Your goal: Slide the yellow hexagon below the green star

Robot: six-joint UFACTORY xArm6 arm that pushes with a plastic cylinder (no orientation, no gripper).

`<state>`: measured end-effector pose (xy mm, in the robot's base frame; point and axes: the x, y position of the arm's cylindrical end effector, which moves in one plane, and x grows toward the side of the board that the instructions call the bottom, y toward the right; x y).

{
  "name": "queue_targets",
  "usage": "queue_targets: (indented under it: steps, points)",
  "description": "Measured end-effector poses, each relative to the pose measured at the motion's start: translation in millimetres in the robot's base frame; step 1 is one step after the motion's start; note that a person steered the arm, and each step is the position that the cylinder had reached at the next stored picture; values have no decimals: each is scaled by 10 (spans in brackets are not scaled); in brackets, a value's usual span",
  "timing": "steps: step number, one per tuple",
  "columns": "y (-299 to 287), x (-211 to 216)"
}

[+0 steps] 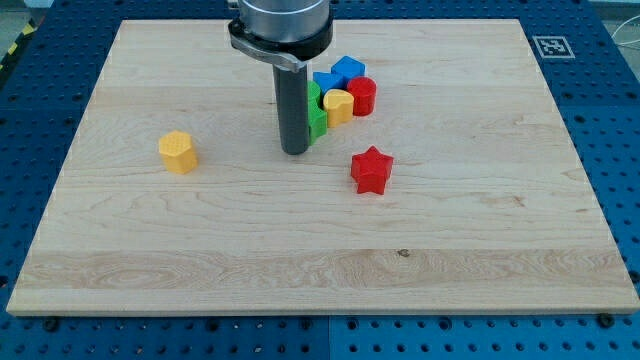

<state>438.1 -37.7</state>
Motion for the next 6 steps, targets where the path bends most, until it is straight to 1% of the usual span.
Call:
queue_targets:
  steps: [2,3,4,6]
  points:
    - [-403,-10]
    - [-674,-282]
    - [-883,-389]
    - [-1368,-341]
